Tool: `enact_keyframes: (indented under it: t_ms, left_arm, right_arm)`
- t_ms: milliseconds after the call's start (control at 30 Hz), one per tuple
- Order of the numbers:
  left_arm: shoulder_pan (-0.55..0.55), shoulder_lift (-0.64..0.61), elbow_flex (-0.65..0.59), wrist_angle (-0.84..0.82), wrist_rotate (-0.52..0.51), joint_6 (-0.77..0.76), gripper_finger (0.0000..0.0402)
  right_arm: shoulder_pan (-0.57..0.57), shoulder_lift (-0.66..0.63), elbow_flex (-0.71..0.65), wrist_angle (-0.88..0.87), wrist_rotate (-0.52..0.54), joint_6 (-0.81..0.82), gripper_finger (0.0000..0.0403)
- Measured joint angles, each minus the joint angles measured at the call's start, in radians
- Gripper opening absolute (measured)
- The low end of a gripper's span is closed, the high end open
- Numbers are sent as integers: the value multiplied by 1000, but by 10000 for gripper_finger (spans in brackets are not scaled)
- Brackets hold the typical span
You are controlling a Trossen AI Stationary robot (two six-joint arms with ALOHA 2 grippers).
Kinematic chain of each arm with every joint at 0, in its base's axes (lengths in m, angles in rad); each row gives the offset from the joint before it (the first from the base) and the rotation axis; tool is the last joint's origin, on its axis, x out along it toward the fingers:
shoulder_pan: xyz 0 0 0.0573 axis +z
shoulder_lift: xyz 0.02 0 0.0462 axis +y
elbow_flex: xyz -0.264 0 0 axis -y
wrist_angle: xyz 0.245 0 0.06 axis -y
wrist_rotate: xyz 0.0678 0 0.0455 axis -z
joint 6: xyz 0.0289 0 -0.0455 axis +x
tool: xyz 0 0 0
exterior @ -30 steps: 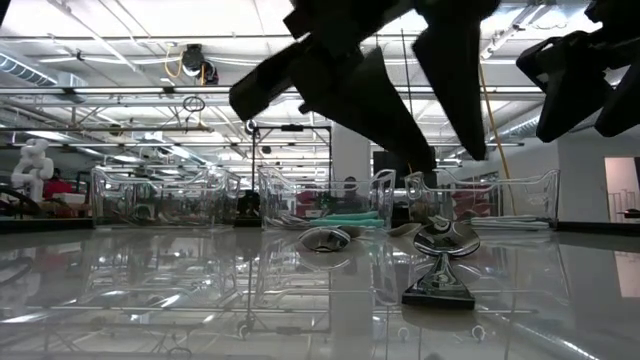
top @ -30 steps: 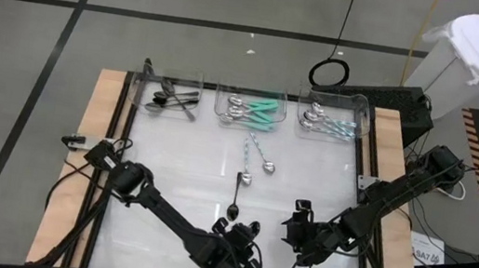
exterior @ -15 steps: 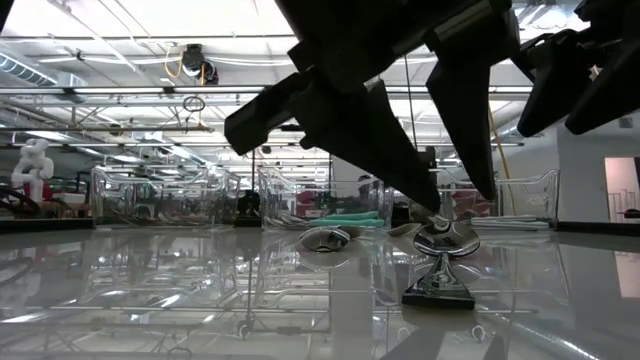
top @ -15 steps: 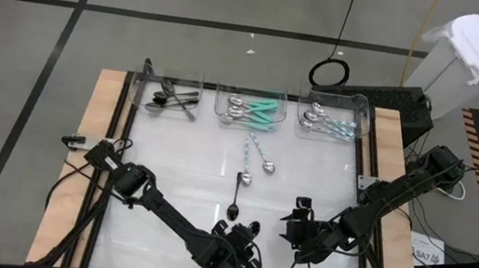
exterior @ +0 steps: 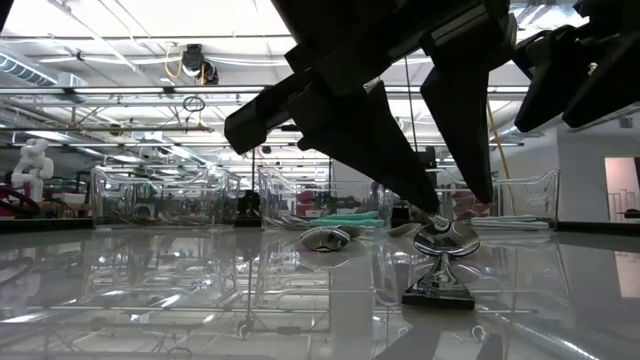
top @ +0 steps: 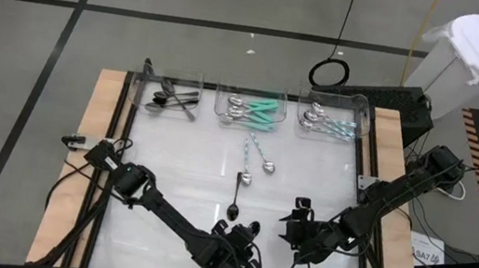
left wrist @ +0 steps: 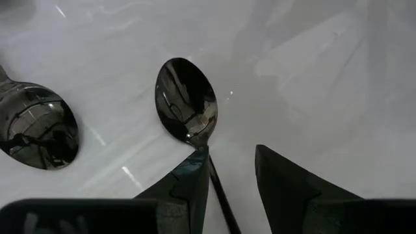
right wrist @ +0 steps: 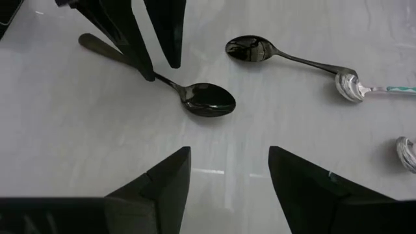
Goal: Sort silverware by color (type)
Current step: Put the black spoon into the left transparent bin
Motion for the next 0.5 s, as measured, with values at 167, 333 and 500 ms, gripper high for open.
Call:
enact_keyframes:
  t_ms: [167,333,500]
  left_arm:
    - [5,35,2,3,6,19,125]
    - [18,52,2,-3,44,4,124]
    - [21,52,2,-3,51,11,124]
  right_arm:
    - [0,0,0,0,0,1,201]
    - [0,0,0,1,-20,6,201]
    - [0,0,0,-1,-27,5,201]
